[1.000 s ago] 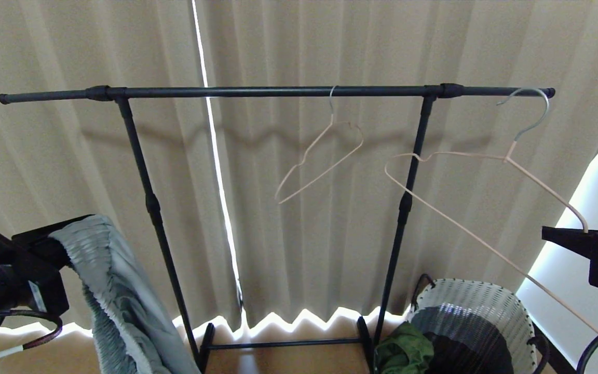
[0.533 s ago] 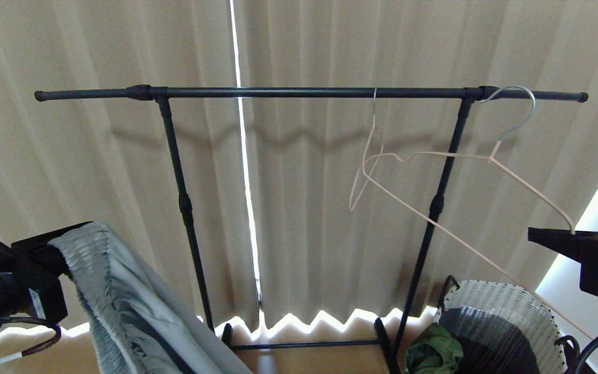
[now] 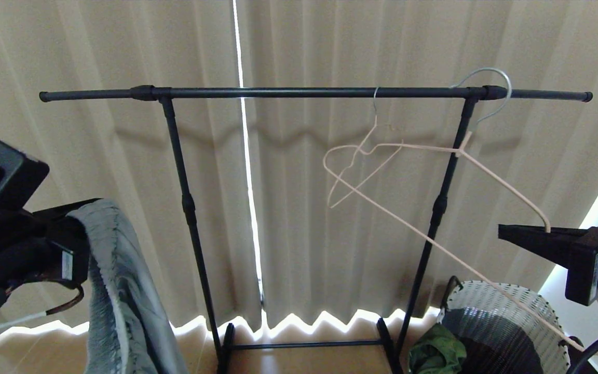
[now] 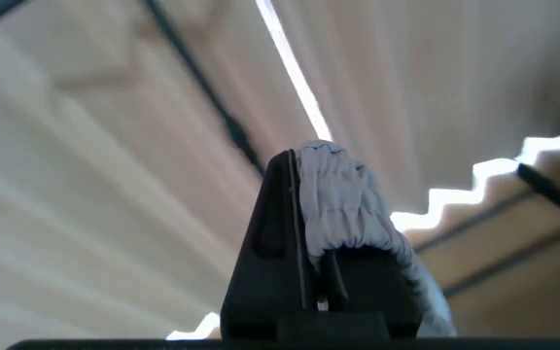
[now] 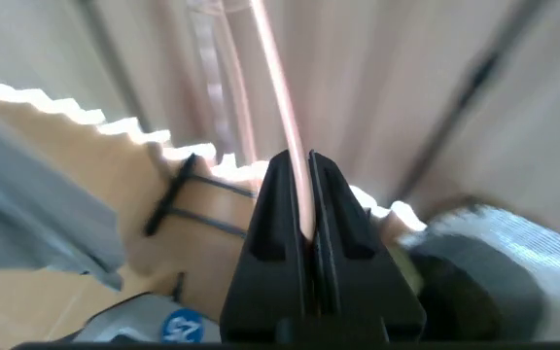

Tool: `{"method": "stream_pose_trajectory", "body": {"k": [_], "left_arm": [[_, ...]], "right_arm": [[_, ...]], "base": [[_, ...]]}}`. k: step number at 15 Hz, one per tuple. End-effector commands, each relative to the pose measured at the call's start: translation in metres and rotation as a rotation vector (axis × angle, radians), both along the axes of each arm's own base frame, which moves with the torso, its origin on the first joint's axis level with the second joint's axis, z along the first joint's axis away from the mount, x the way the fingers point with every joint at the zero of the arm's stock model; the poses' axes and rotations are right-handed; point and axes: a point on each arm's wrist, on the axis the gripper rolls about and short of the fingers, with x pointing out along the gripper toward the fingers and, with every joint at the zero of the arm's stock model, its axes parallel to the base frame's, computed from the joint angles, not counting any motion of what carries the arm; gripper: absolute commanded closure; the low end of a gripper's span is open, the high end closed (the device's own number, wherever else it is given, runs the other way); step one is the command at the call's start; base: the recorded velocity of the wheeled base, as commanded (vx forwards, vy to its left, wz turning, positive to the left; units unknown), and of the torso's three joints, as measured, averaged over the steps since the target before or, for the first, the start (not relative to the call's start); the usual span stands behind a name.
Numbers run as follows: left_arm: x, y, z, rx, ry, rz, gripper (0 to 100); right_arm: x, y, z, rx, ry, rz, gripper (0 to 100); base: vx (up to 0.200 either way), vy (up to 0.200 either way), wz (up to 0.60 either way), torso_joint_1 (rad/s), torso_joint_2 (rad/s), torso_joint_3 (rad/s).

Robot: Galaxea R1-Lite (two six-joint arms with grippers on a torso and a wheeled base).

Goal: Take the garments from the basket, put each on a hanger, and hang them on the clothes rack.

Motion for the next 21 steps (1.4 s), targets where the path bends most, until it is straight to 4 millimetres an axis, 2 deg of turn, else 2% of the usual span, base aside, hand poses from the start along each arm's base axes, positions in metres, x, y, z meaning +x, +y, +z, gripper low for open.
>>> {"method": "stream_pose_trajectory", "body": {"k": [1, 5, 9, 12, 21], "left_arm": [[0.034, -0.016, 0.004, 0.025, 0.03, 0.047, 100], [0.07, -0.04, 0.029, -0.004, 0.002, 0.044, 100], [0.091, -0.077, 0.052, -0.184, 0.051, 0.059, 100], [0.107, -0.087, 0.06, -0.219, 0.029, 0.109, 100], [0.114, -0.09, 0.058, -0.208, 0.024, 0.153, 100]], "right_arm": [[-0.004, 0.01, -0.001, 0.004, 0.008, 0.061, 100], [-0.013, 0.028, 0.006, 0.052, -0.01, 0.18, 100], [-0.016, 0.04, 0.006, 0.115, 0.003, 0.304, 100], [-0.019, 0.042, 0.006, 0.117, 0.004, 0.329, 100], [-0.016, 0.05, 0.0, 0.098, 0.036, 0.364, 100]], "base": [[0.0, 0.0, 0.0, 0.0, 0.0, 0.0], [0.0, 0.0, 0.0, 0.0, 0.0, 0.0], [0.0, 0.0, 0.0, 0.0, 0.0, 0.0], [0.0, 0.0, 0.0, 0.0, 0.0, 0.0], [0.0, 0.0, 0.0, 0.0, 0.0, 0.0]]}}
